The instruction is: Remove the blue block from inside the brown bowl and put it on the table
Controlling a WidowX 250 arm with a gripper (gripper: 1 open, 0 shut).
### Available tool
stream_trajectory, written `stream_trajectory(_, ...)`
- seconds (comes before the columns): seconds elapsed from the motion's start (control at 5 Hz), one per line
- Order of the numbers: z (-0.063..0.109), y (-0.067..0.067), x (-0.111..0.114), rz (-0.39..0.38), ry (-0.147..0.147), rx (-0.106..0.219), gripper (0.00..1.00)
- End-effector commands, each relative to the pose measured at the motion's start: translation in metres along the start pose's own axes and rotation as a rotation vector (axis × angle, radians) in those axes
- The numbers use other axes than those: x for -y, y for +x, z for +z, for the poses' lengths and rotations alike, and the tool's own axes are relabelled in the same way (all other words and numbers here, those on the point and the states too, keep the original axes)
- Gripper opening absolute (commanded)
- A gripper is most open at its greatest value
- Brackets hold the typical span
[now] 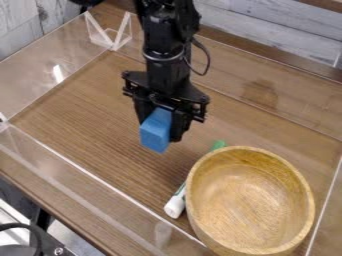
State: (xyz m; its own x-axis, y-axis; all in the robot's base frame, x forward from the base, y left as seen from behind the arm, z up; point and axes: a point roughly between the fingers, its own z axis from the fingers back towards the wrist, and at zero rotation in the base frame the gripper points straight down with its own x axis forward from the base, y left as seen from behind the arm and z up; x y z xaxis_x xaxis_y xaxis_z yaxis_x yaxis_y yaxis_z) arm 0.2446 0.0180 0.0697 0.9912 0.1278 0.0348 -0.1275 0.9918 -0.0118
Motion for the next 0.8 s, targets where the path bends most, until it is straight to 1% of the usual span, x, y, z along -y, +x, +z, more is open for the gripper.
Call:
stream_trajectory(0.0, 0.0111, 0.0143, -0.0041, 0.007, 0.006, 0.065, 0.0)
stream_trajectory(0.6, 0.0049, 0.0182, -0.0079, -0.001, 0.017, 0.07, 0.0)
